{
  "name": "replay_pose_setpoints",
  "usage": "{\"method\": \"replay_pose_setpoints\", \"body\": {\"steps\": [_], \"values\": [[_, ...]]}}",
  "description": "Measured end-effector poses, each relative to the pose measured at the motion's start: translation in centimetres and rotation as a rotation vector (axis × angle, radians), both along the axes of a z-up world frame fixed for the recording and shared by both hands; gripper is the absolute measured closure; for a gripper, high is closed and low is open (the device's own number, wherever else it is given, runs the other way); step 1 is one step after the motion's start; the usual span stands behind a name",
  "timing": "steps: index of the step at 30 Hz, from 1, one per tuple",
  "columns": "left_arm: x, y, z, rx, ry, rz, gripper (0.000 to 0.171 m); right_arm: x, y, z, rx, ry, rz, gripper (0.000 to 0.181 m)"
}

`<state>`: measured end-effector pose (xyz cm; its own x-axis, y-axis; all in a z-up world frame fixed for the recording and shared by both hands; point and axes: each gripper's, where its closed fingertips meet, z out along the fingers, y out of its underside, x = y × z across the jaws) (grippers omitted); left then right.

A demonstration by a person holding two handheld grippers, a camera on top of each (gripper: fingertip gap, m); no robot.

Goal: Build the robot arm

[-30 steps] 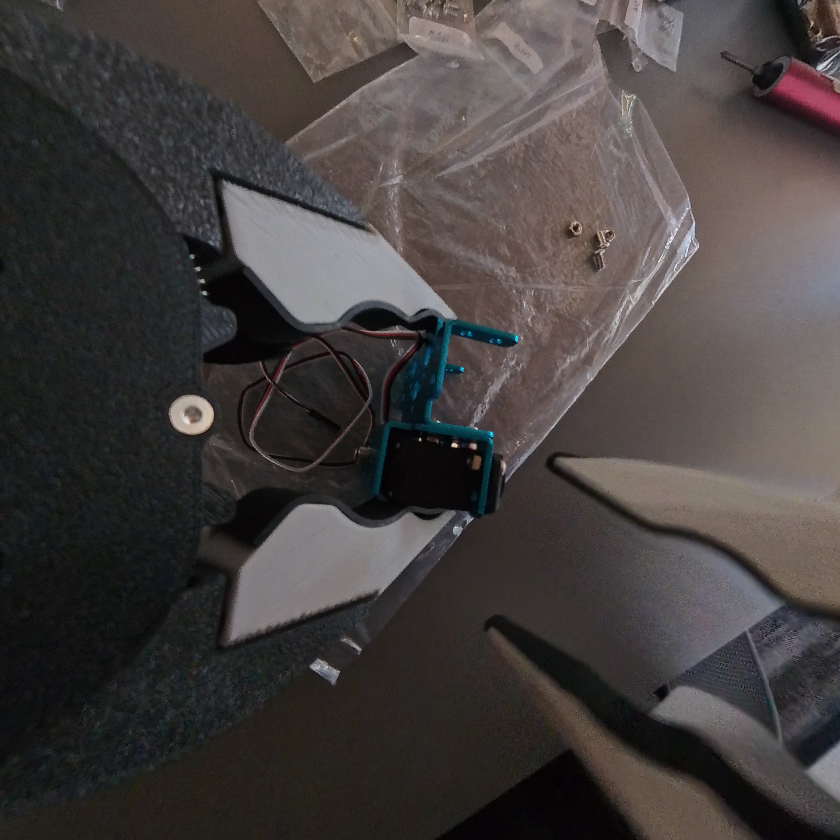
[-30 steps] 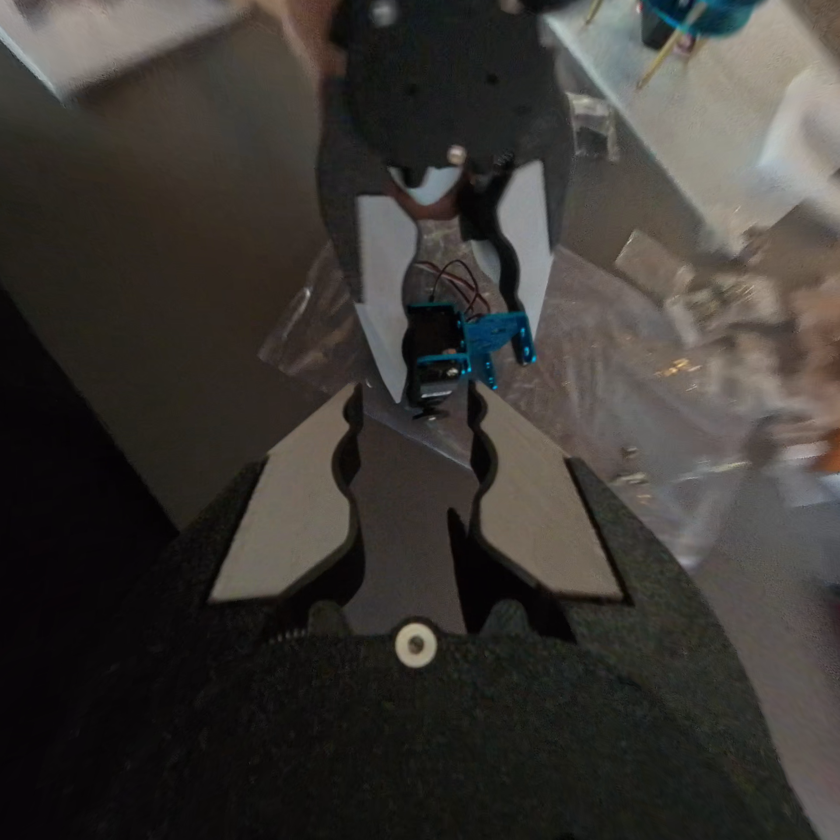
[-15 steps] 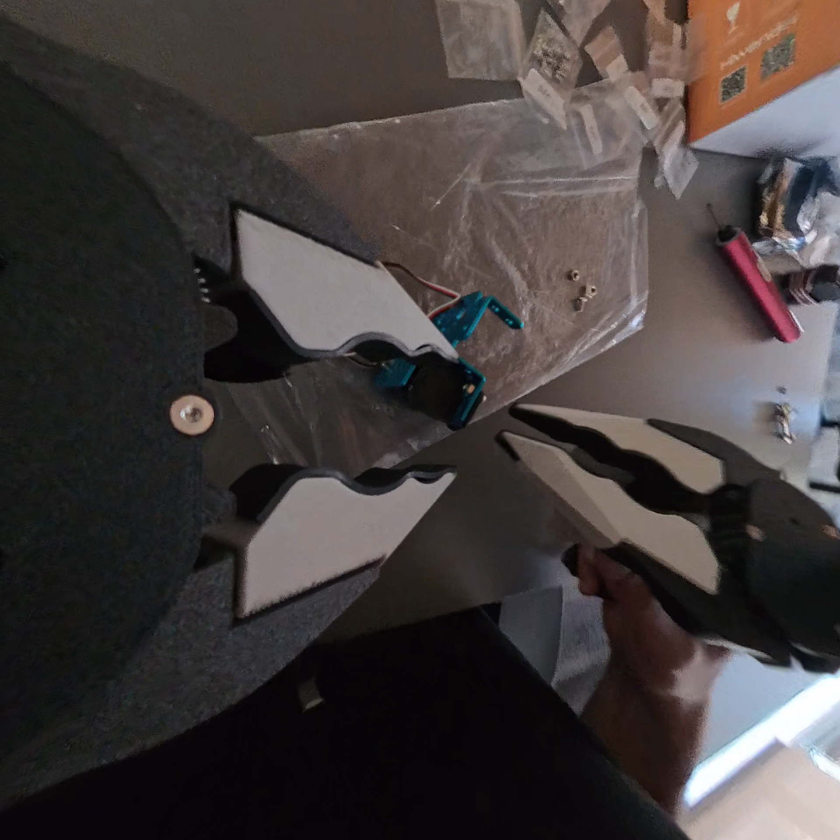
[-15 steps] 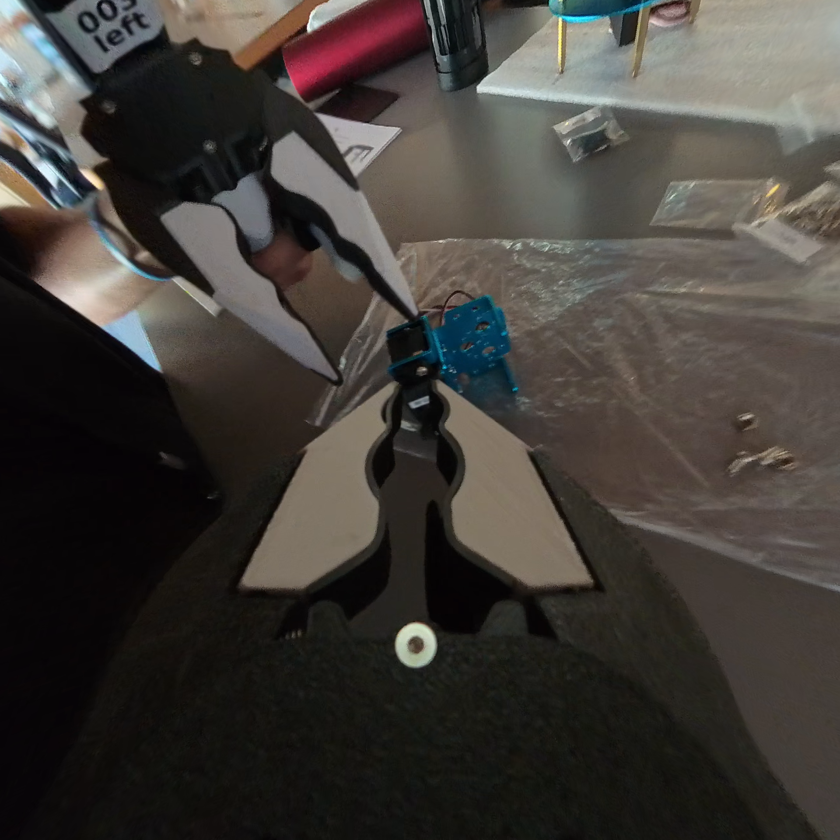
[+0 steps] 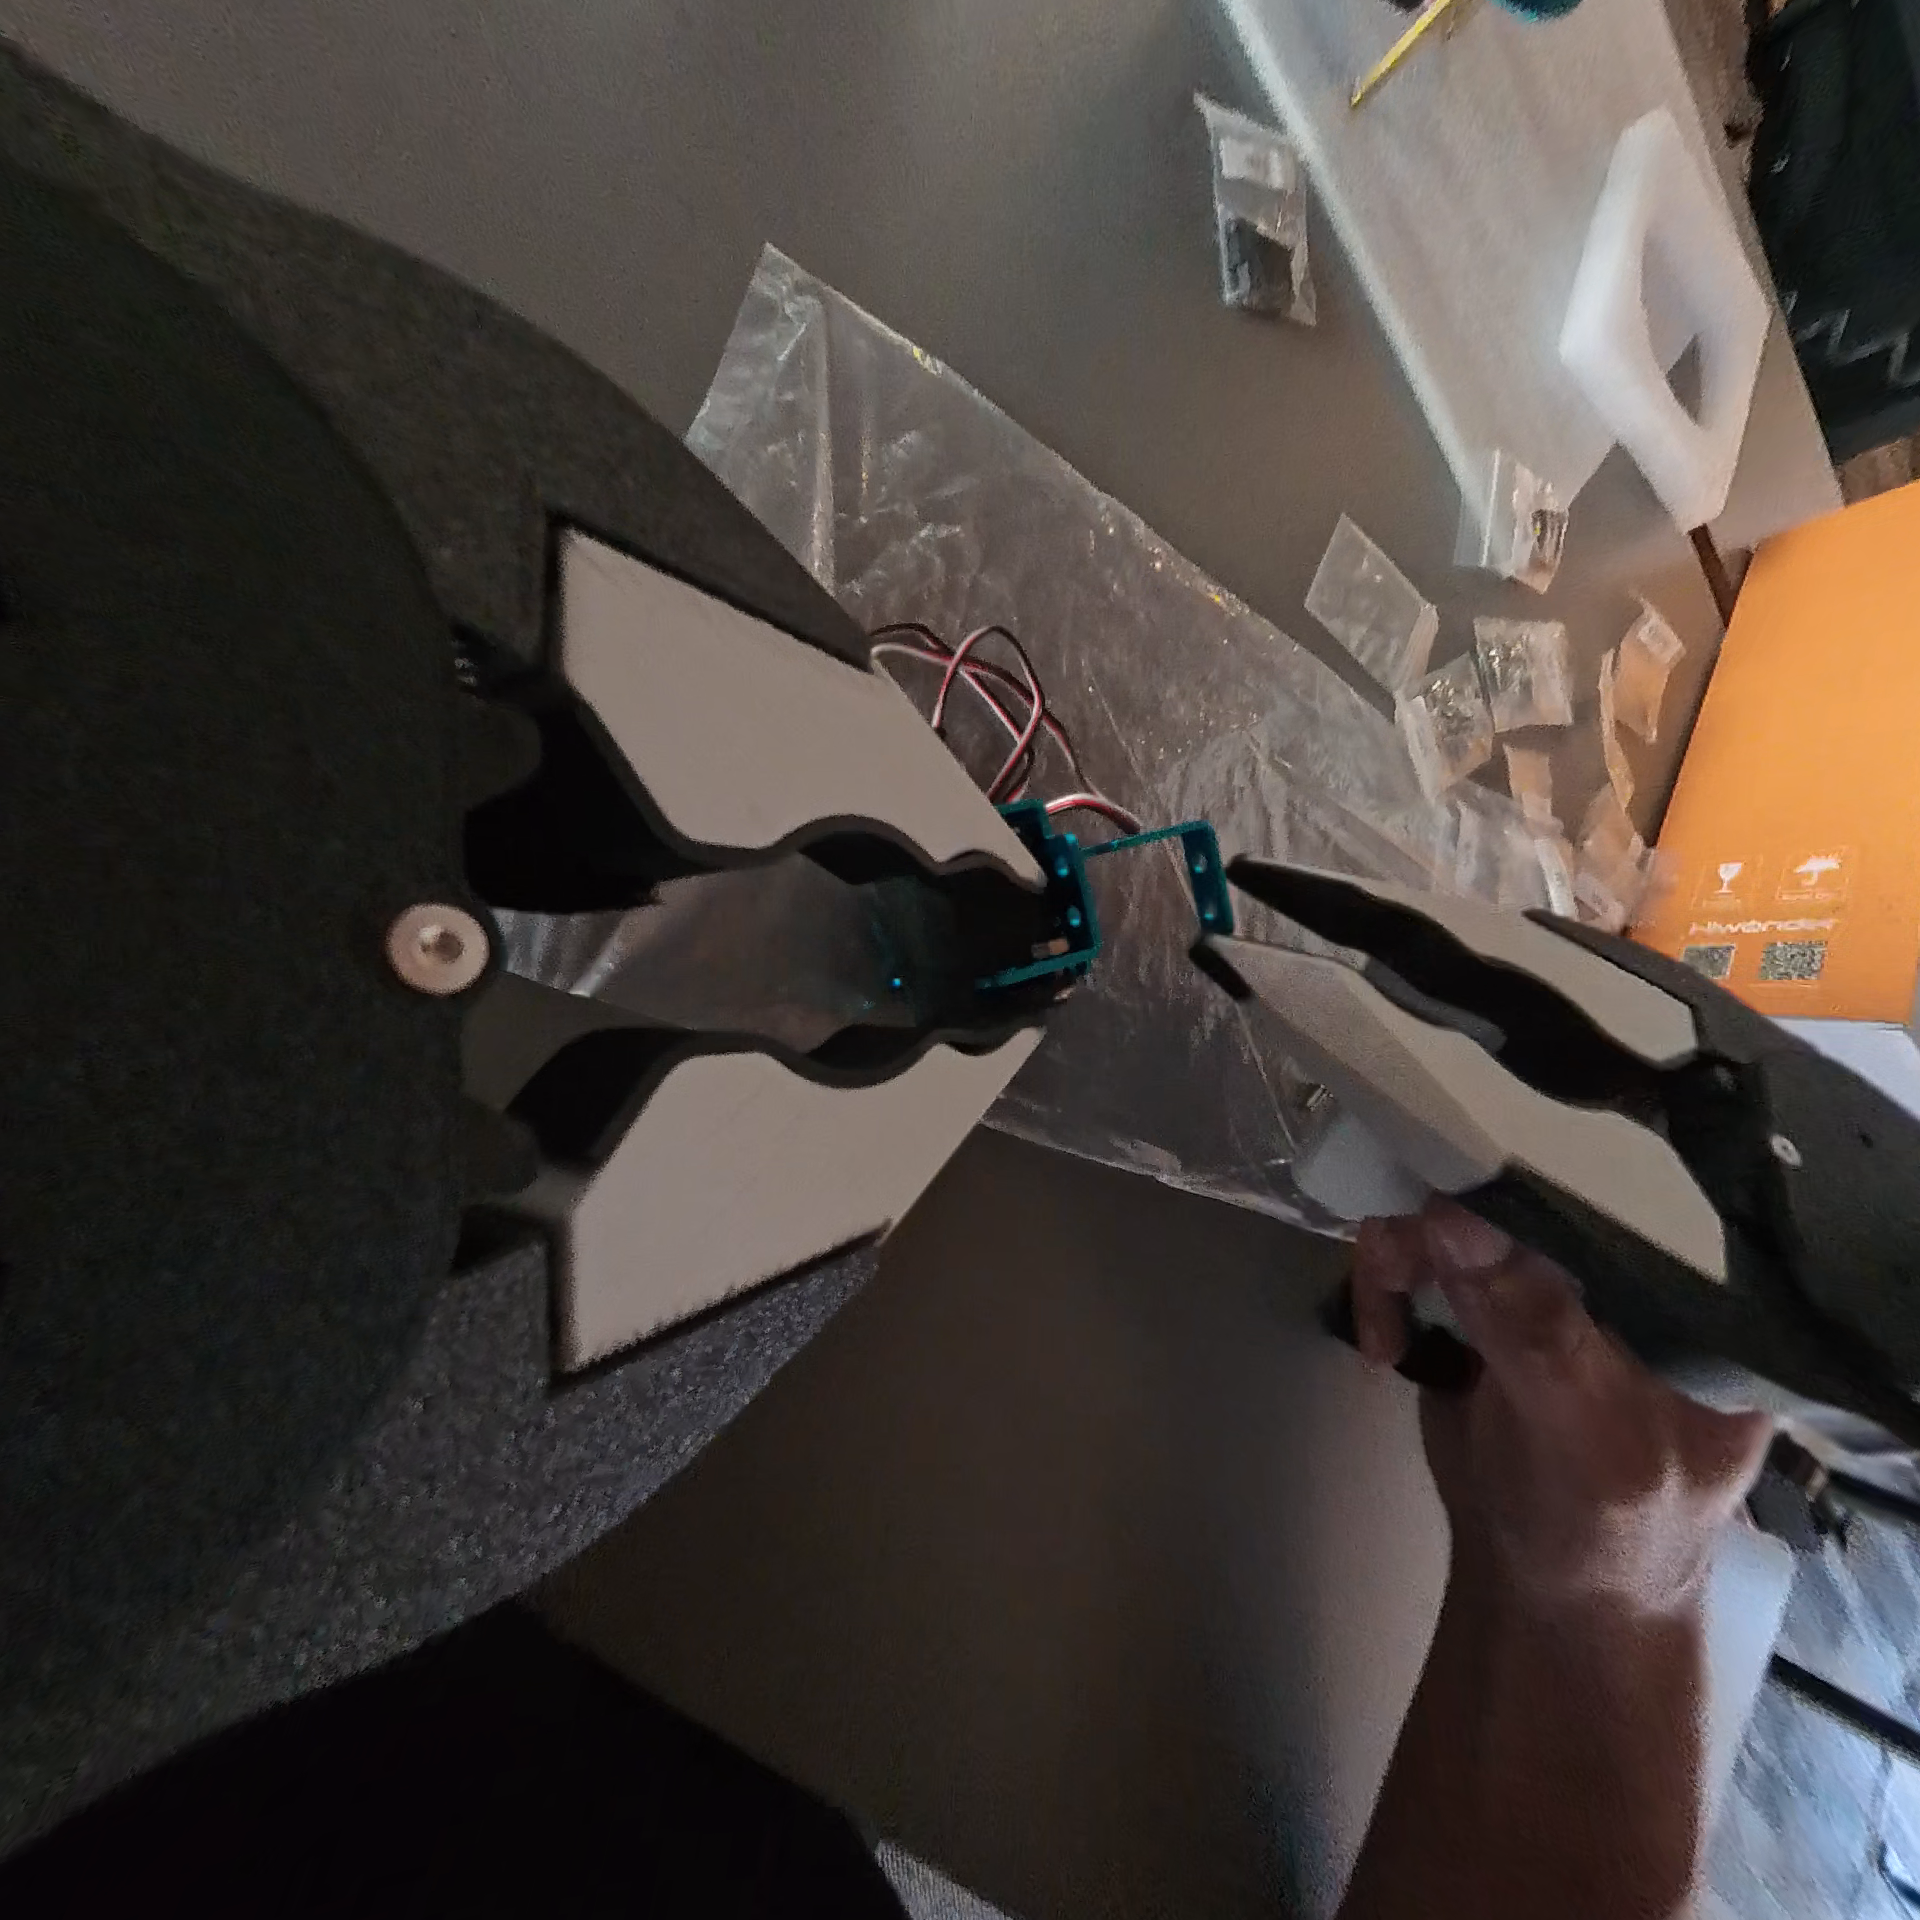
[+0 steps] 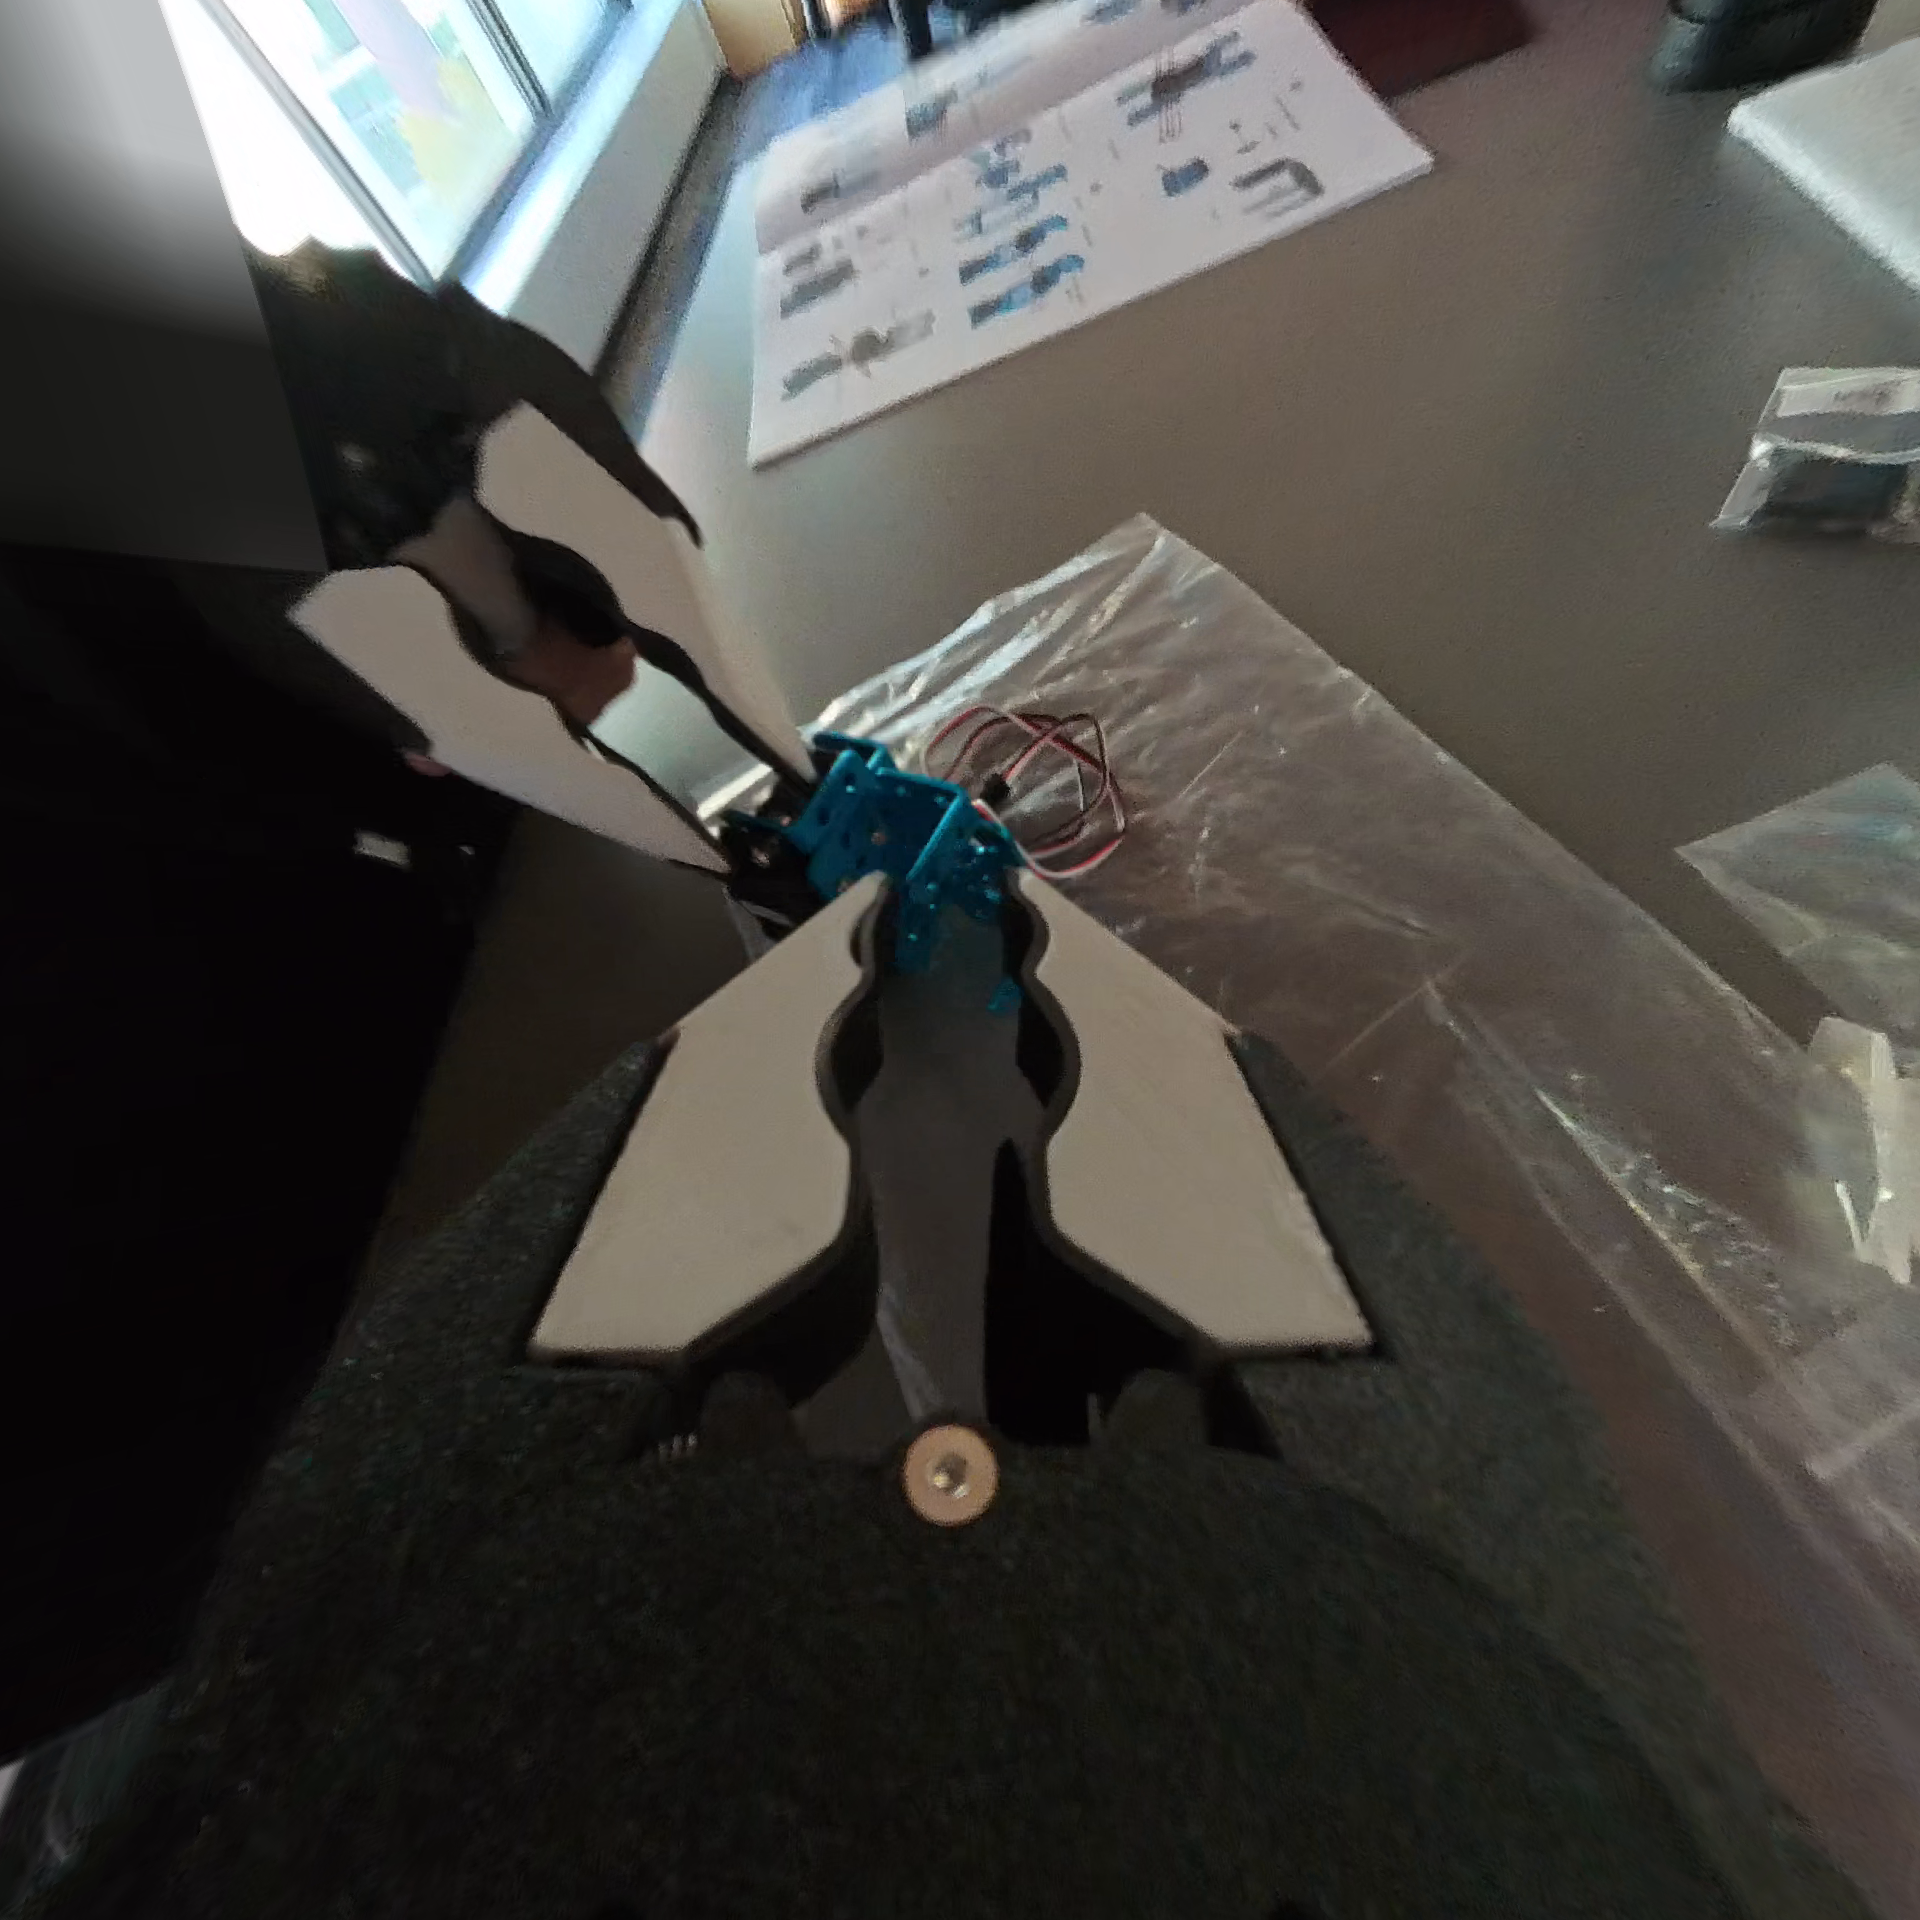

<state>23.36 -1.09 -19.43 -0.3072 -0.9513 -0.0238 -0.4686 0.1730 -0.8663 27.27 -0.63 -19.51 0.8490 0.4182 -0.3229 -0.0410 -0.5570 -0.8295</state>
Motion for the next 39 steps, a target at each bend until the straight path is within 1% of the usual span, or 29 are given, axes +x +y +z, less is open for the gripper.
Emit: {"method": "replay_pose_setpoints", "body": {"steps": [2, 4, 6, 7, 11, 16, 19, 21, 22, 23, 24, 25, 26, 28, 30, 33, 34, 36, 38, 39], "values": [[0.1, -0.1, 0.0, 0.041, 0.004, 0.013, 0.156, -0.2, 0.1, -0.9, -0.041, -0.095, 0.02, 0.166], [-0.2, 0.0, 0.1, 0.1, 0.018, 0.01, 0.159, -0.6, 0.2, -0.8, -0.025, -0.161, 0.022, 0.176], [-0.5, 0.3, 0.2, 0.193, 0.018, -0.024, 0.161, -1.0, 0.2, -0.6, -0.044, -0.172, -0.001, 0.177], [-0.7, 0.4, 0.2, 0.244, 0.017, -0.061, 0.163, -1.2, 0.0, -0.5, -0.06, -0.169, -0.01, 0.177], [-1.4, 1.7, 0.2, 0.437, 0.024, -0.305, 0.164, -2.3, -0.6, -0.4, -0.087, -0.192, -0.09, 0.176], [-2.0, 3.3, 0.0, 0.529, 0.066, -0.637, 0.165, -4.1, -0.4, 0.1, -0.071, -0.169, -0.242, 0.181], [-1.9, 4.1, 0.0, 0.546, 0.042, -0.783, 0.165, -4.7, -0.1, 0.0, -0.084, -0.145, -0.323, 0.181], [-1.9, 5.1, 0.1, 0.598, 0.006, -0.857, 0.165, -5.9, 0.1, 0.5, -0.072, -0.09, -0.312, 0.181], [-1.7, 5.7, 0.3, 0.645, -0.039, -0.88, 0.165, -6.5, 0.1, 1.0, -0.058, -0.054, -0.3, 0.181], [-1.5, 6.2, 0.6, 0.684, -0.088, -0.894, 0.168, -7.3, 0.1, 1.7, -0.035, -0.022, -0.254, 0.181], [-1.4, 6.5, 1.1, 0.704, -0.141, -0.887, 0.171, -7.6, -0.2, 2.4, -0.015, -0.024, -0.204, 0.181], [-1.0, 6.8, 2.0, 0.696, -0.19, -0.845, 0.171, -6.5, -0.1, 2.9, 0.008, -0.074, -0.219, 0.181], [-0.9, 7.1, 2.6, 0.663, -0.203, -0.799, 0.171, -5.0, -0.1, 3.5, 0.039, -0.131, -0.239, 0.18], [-1.6, 7.9, 2.6, 0.561, -0.137, -0.726, 0.168, -3.5, 0.2, 4.4, 0.093, -0.176, -0.206, 0.172], [-2.2, 9.3, 2.3, 0.436, -0.069, -0.587, 0.161, -2.8, 1.0, 3.9, 0.091, -0.194, -0.155, 0.158], [-4.6, 10.1, 0.2, 0.163, 0.102, -0.421, 0.149, -3.4, 2.7, 2.4, 0.047, -0.187, -0.017, 0.143], [-5.1, 10.1, -0.6, 0.114, 0.131, -0.368, 0.143, -4.2, 3.2, 2.3, 0.044, -0.16, 0.047, 0.135], [-5.7, 9.7, -1.4, 0.084, 0.124, -0.296, 0.141, -4.6, 4.3, 1.8, -0.01, -0.139, 0.1, 0.132], [-4.9, 9.0, -0.8, 0.004, 0.086, -0.209, 0.14, -4.4, 4.9, 1.6, -0.023, -0.132, 0.122, 0.122], [-4.2, 8.6, -0.3, -0.045, 0.074, -0.175, 0.137, -4.2, 5.1, 1.7, -0.015, -0.124, 0.129, 0.121]]}}
